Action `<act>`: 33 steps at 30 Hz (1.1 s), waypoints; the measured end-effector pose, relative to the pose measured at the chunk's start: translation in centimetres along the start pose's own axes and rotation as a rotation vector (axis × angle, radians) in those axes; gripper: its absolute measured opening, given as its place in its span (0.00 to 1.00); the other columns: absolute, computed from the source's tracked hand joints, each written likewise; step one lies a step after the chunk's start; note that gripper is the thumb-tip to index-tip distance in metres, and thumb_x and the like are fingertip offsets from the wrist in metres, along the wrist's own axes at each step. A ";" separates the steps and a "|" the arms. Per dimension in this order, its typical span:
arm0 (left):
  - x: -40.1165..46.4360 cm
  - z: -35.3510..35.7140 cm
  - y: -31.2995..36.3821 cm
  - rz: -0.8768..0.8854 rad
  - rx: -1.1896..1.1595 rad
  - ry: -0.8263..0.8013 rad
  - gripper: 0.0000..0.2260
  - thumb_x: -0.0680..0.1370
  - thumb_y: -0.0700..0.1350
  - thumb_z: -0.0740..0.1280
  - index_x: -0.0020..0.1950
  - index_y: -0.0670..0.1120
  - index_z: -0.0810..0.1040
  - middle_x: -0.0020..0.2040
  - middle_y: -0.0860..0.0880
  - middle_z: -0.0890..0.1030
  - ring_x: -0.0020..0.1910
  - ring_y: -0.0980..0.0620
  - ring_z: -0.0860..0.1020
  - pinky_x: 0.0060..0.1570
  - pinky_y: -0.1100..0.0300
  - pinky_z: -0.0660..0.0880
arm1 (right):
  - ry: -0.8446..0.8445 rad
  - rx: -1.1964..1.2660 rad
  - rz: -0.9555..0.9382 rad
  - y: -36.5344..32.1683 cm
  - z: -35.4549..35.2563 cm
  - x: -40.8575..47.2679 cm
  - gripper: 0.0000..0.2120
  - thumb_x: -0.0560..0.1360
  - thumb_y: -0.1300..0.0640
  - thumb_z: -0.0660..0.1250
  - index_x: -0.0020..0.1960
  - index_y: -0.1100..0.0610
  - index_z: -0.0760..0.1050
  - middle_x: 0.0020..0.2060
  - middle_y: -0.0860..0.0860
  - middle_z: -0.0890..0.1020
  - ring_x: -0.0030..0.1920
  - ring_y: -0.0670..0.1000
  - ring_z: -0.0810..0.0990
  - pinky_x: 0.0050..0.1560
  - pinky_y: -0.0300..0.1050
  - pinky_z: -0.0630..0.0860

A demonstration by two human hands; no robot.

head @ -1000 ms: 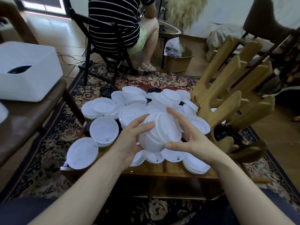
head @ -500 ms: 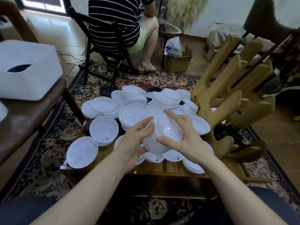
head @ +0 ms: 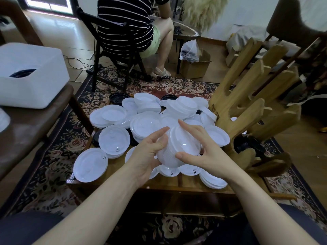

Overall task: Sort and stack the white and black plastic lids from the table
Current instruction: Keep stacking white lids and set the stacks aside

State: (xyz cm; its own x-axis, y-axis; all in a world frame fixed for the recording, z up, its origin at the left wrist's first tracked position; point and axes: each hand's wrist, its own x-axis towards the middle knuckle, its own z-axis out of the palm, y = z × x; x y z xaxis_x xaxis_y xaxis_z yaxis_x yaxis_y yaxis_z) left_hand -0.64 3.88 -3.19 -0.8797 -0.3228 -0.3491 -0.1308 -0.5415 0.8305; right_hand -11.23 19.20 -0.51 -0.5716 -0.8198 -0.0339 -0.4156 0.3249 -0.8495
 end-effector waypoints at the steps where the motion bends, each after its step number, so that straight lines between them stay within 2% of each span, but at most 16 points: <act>1: 0.0 0.0 0.0 0.010 0.011 -0.003 0.23 0.74 0.52 0.69 0.70 0.52 0.76 0.63 0.51 0.82 0.63 0.51 0.79 0.52 0.55 0.78 | 0.014 -0.011 -0.002 0.0 0.1 0.0 0.36 0.69 0.45 0.73 0.71 0.31 0.61 0.65 0.38 0.68 0.66 0.33 0.65 0.60 0.33 0.68; 4: -0.1 0.1 0.0 0.033 0.030 -0.010 0.29 0.69 0.55 0.70 0.70 0.52 0.76 0.65 0.51 0.81 0.61 0.53 0.81 0.54 0.55 0.78 | 0.091 -0.053 -0.014 0.0 0.7 0.1 0.36 0.65 0.39 0.71 0.71 0.31 0.61 0.64 0.40 0.69 0.64 0.31 0.65 0.58 0.23 0.64; 7: -0.1 0.2 -0.1 0.053 0.010 -0.007 0.26 0.71 0.52 0.69 0.70 0.52 0.76 0.64 0.50 0.81 0.58 0.54 0.82 0.52 0.56 0.81 | 0.152 -0.079 -0.013 0.0 1.1 0.2 0.36 0.65 0.39 0.72 0.70 0.33 0.62 0.62 0.41 0.69 0.62 0.29 0.64 0.56 0.19 0.62; 10: -0.2 0.2 0.1 0.054 -0.002 -0.020 0.27 0.71 0.52 0.70 0.70 0.51 0.76 0.65 0.50 0.81 0.59 0.53 0.82 0.51 0.57 0.81 | 0.158 -0.100 -0.020 -0.1 1.1 0.2 0.38 0.63 0.37 0.71 0.71 0.34 0.62 0.61 0.41 0.69 0.62 0.30 0.65 0.55 0.19 0.62; 14: -0.2 0.2 0.1 0.042 0.045 -0.025 0.34 0.66 0.55 0.80 0.70 0.52 0.75 0.66 0.49 0.79 0.60 0.52 0.82 0.50 0.59 0.81 | 0.160 -0.125 -0.025 0.0 1.7 0.1 0.39 0.63 0.35 0.70 0.72 0.34 0.61 0.59 0.37 0.67 0.62 0.29 0.64 0.54 0.19 0.63; 16: -0.1 0.2 0.0 0.054 0.062 0.003 0.36 0.61 0.55 0.81 0.68 0.54 0.76 0.66 0.49 0.79 0.60 0.51 0.81 0.48 0.59 0.81 | 0.149 -0.127 -0.039 0.2 1.8 0.2 0.40 0.63 0.34 0.71 0.73 0.34 0.60 0.59 0.38 0.67 0.62 0.29 0.65 0.54 0.20 0.64; 21: -0.2 0.4 0.1 0.093 -0.025 -0.033 0.30 0.64 0.46 0.78 0.66 0.50 0.77 0.54 0.49 0.86 0.47 0.54 0.85 0.37 0.62 0.79 | 0.074 -0.002 -0.052 0.5 1.3 0.0 0.46 0.63 0.41 0.79 0.73 0.31 0.56 0.66 0.34 0.66 0.68 0.31 0.63 0.60 0.24 0.64; 23: -0.2 0.2 0.1 0.098 -0.004 -0.062 0.27 0.65 0.46 0.75 0.65 0.50 0.78 0.54 0.49 0.86 0.48 0.53 0.85 0.38 0.61 0.80 | 0.097 -0.006 -0.076 0.7 1.3 -0.2 0.44 0.64 0.46 0.80 0.72 0.33 0.57 0.67 0.35 0.67 0.69 0.34 0.63 0.63 0.27 0.65; 26: -0.3 0.0 -0.1 0.055 0.071 -0.117 0.27 0.66 0.51 0.72 0.66 0.56 0.77 0.60 0.51 0.83 0.56 0.51 0.82 0.45 0.57 0.81 | 0.097 -0.025 -0.095 1.1 0.9 -0.4 0.44 0.65 0.49 0.80 0.72 0.35 0.59 0.68 0.37 0.67 0.69 0.36 0.65 0.62 0.26 0.65; 29: -0.5 -0.1 -0.1 0.019 0.127 -0.167 0.27 0.67 0.53 0.72 0.67 0.61 0.76 0.62 0.53 0.81 0.61 0.49 0.80 0.49 0.53 0.82 | 0.099 -0.067 -0.113 1.6 0.8 -0.6 0.44 0.66 0.51 0.80 0.73 0.36 0.58 0.70 0.39 0.66 0.69 0.36 0.64 0.61 0.25 0.64; 31: -0.4 -0.1 -0.2 0.018 0.120 -0.154 0.28 0.67 0.53 0.72 0.67 0.62 0.77 0.63 0.53 0.81 0.61 0.47 0.79 0.49 0.52 0.82 | 0.048 -0.066 -0.111 1.9 0.5 -0.4 0.46 0.66 0.49 0.81 0.74 0.37 0.57 0.70 0.39 0.66 0.70 0.36 0.64 0.62 0.26 0.65; 33: -0.2 -0.1 -0.3 0.013 0.100 -0.113 0.30 0.63 0.54 0.75 0.66 0.62 0.78 0.63 0.52 0.81 0.62 0.46 0.79 0.48 0.52 0.82 | 0.003 -0.004 -0.062 2.2 -0.6 -0.2 0.45 0.65 0.43 0.79 0.75 0.37 0.58 0.69 0.38 0.68 0.69 0.36 0.66 0.64 0.31 0.68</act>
State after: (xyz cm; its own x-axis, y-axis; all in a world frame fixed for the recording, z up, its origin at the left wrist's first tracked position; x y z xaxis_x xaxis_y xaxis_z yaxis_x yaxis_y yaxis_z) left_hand -0.32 4.02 -3.44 -0.9266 -0.2368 -0.2920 -0.1592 -0.4564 0.8754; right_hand -12.49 20.36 -2.03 -0.5470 -0.8369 0.0200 -0.4530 0.2758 -0.8478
